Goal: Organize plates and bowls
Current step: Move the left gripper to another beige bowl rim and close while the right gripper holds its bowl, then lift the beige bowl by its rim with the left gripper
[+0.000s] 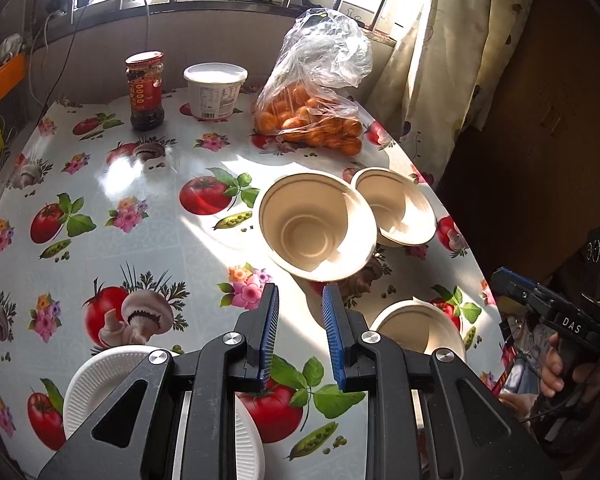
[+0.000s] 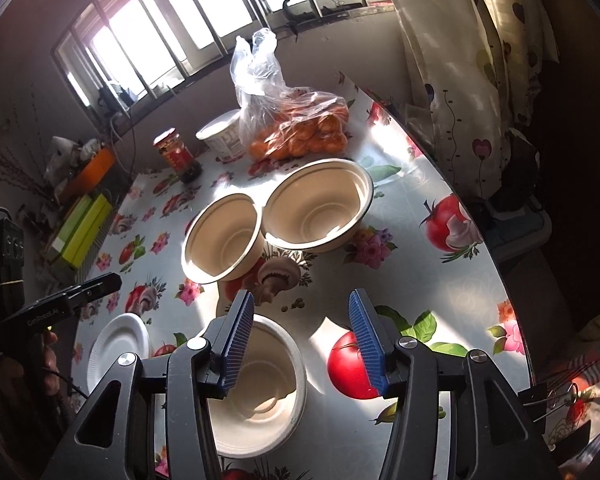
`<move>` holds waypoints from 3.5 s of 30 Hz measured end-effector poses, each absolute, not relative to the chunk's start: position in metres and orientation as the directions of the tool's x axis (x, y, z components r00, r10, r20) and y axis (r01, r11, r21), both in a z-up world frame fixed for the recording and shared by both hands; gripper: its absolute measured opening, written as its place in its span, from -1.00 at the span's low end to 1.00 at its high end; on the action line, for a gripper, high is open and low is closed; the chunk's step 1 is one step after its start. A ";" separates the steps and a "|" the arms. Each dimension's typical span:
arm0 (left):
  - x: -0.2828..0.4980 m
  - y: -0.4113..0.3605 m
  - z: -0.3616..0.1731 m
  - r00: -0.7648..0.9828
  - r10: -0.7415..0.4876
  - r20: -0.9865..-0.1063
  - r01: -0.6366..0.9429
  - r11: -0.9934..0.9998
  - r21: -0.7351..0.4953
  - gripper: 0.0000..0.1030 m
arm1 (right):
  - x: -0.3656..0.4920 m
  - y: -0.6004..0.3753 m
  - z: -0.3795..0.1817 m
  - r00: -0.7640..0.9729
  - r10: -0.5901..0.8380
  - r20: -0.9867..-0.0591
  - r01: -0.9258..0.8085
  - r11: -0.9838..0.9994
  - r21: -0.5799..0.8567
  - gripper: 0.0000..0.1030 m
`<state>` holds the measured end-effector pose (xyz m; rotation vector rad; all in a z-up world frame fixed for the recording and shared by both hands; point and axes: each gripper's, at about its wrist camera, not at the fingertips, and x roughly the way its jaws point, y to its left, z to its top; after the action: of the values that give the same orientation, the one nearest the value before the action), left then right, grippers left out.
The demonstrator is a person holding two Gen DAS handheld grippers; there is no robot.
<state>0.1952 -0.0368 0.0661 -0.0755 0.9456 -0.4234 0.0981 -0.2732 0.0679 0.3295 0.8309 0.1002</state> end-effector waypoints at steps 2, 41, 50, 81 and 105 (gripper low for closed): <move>0.206 -0.037 0.071 0.513 -0.382 -0.769 0.328 0.915 -0.236 -0.54 | 0.104 -0.269 0.072 0.680 0.204 -0.704 0.036 0.950 0.311 -0.03; 0.309 -0.059 0.018 0.376 -0.377 -0.846 0.329 0.908 -0.259 -0.54 | 0.197 -0.210 0.027 0.532 0.316 -0.786 0.004 0.927 0.375 -0.45; 0.312 -0.065 0.011 0.348 -0.407 -0.845 0.339 0.895 -0.291 -0.54 | 0.203 -0.223 0.022 0.503 0.300 -0.810 0.039 0.929 0.368 -0.45; 0.316 -0.065 0.002 0.338 -0.438 -0.833 0.336 0.883 -0.328 -0.79 | 0.218 -0.223 0.001 0.496 0.360 -0.790 0.062 0.893 0.446 -0.82; 0.310 -0.067 0.013 0.345 -0.478 -0.808 0.341 0.866 -0.367 -0.79 | 0.215 -0.224 0.003 0.510 0.394 -0.764 0.064 0.869 0.491 -0.82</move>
<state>0.3102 -0.0671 0.0131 -0.1421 1.0964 -0.5340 0.2155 -0.2244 0.0030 0.5007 1.0263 0.2090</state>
